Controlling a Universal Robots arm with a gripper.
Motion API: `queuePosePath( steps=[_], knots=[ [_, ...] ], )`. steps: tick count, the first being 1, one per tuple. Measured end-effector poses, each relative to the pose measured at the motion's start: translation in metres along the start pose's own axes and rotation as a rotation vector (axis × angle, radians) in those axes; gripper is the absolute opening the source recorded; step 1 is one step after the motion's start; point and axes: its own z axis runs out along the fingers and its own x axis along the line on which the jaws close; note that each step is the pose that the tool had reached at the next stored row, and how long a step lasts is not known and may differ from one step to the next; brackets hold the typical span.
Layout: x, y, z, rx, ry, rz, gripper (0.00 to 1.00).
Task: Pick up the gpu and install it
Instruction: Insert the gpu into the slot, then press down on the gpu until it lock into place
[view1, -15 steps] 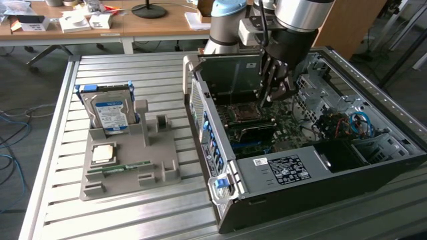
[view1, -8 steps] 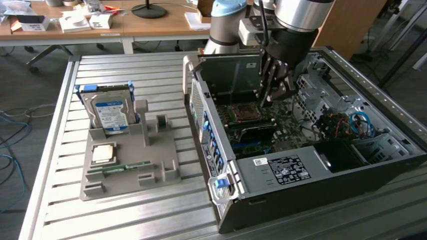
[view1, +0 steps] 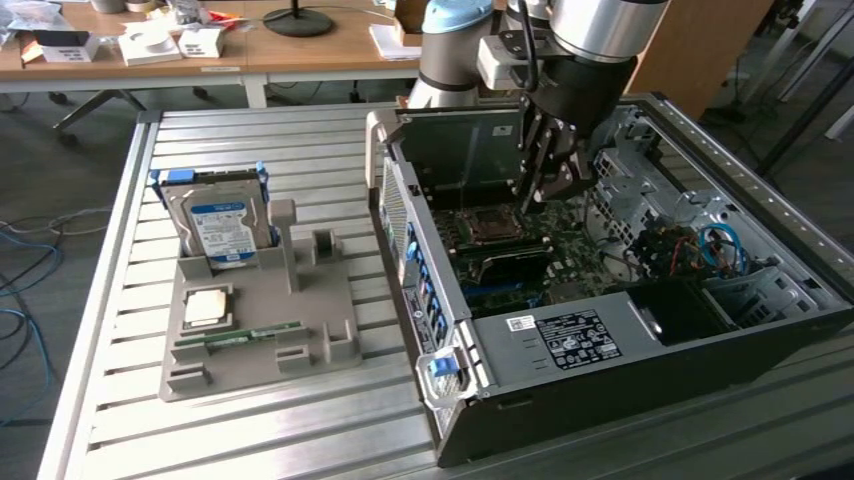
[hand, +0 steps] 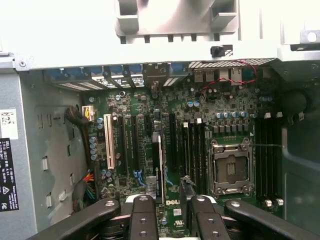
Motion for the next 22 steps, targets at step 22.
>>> queuePosePath(
  steps=[22],
  knots=[
    [0.0, 0.0, 0.0, 0.0001, 0.0028, -0.003, 0.19]
  ],
)
